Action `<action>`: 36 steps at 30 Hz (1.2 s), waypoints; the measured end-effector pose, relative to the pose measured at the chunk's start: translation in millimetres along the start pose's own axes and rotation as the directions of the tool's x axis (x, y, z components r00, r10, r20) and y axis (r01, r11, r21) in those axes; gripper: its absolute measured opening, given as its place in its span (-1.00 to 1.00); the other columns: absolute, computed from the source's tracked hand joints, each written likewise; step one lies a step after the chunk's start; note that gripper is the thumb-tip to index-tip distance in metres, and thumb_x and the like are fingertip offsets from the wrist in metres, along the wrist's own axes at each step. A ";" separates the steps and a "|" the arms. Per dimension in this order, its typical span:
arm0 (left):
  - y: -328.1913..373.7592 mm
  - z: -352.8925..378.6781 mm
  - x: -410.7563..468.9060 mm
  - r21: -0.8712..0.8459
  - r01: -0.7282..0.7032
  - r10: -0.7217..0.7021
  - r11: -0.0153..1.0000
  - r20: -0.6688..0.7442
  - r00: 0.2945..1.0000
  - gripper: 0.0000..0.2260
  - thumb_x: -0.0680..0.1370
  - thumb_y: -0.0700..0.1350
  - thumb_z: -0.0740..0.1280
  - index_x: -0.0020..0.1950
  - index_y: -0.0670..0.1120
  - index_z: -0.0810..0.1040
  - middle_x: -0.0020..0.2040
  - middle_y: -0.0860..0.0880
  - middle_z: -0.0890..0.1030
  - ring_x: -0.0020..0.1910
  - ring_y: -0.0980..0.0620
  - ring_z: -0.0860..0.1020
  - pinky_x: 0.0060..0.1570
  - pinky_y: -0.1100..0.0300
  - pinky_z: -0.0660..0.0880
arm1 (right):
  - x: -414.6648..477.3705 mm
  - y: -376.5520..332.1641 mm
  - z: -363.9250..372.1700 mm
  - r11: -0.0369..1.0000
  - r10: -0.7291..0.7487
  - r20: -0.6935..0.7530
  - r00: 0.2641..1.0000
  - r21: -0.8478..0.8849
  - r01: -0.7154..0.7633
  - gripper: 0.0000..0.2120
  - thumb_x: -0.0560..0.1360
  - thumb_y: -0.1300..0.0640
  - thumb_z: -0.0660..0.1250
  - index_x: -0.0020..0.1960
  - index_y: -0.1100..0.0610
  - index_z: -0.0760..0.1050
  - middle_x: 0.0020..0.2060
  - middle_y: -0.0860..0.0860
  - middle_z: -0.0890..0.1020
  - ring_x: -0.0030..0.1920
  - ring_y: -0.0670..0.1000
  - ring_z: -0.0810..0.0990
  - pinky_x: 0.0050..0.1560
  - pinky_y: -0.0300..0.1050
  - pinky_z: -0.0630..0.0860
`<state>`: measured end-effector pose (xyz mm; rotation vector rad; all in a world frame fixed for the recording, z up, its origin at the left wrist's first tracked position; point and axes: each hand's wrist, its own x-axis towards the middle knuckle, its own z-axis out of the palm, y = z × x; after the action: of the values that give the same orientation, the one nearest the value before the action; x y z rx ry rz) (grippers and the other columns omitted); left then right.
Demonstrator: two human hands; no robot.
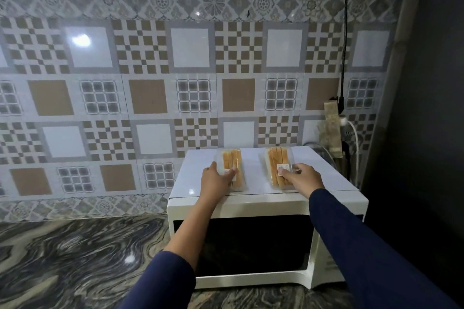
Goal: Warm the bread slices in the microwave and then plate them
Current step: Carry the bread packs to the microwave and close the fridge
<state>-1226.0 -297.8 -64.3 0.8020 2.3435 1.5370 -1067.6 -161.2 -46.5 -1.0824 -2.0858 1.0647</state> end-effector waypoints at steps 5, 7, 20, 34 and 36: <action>-4.7 1.0 10.3 -0.084 -0.003 0.000 0.996 -0.035 0.999 -0.47 0.41 0.17 0.39 0.23 -0.16 0.50 0.13 -0.14 0.60 0.05 -0.10 0.59 0.02 0.02 0.58 | 1.5 -1.9 6.3 1.000 -0.008 -0.041 0.999 0.018 0.009 -0.54 0.52 -0.01 0.30 0.30 0.24 0.41 0.23 0.15 0.53 0.19 0.12 0.50 0.06 -0.17 0.37; -3.8 -0.4 8.9 -0.142 0.004 -0.010 0.990 -0.040 0.999 -0.49 0.39 0.13 0.42 0.18 -0.19 0.53 0.09 -0.14 0.62 0.00 -0.06 0.61 -0.04 0.11 0.58 | 2.2 -2.1 7.2 1.000 -0.006 -0.040 0.999 0.015 0.006 -0.54 0.52 -0.02 0.30 0.30 0.25 0.41 0.22 0.15 0.53 0.20 0.12 0.50 0.11 -0.14 0.39; -7.3 -4.1 3.2 -0.147 -0.110 0.102 0.983 -0.062 0.993 -0.77 0.42 -0.01 0.40 -0.07 -0.15 0.59 -0.14 -0.13 0.65 -0.17 -0.05 0.63 -0.10 0.00 0.59 | -2.4 -0.6 17.0 0.999 -0.015 -0.073 0.997 -0.050 0.011 -0.57 0.55 -0.03 0.22 0.33 0.19 0.39 0.19 0.11 0.54 0.19 0.11 0.49 0.15 -0.09 0.39; -4.0 -19.1 -43.6 -0.266 -0.116 0.074 0.957 -0.164 0.984 -0.60 0.60 -0.12 0.19 0.42 -0.21 0.32 0.41 -0.16 0.39 0.39 -0.09 0.34 0.36 0.07 0.26 | -65.7 8.0 -16.6 0.992 0.124 -0.129 0.984 0.057 -0.117 -0.68 0.52 0.06 0.23 -0.09 0.36 0.50 -0.16 0.33 0.50 -0.04 0.23 0.52 -0.01 -0.01 0.43; 6.9 -20.1 -62.2 -0.313 -0.123 0.063 0.942 -0.194 0.979 -0.63 0.60 -0.15 0.16 0.40 -0.22 0.35 0.38 -0.17 0.42 0.37 -0.10 0.37 0.35 0.05 0.28 | -89.2 10.0 -36.8 0.990 0.129 -0.135 0.982 0.070 -0.120 -0.65 0.52 0.09 0.25 0.04 0.41 0.52 0.02 0.35 0.53 0.08 0.25 0.52 0.11 0.02 0.43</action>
<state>-1181.9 -345.8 -56.1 0.7268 2.1058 2.0462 -989.4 -218.6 -45.1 -1.2339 -1.8852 1.0724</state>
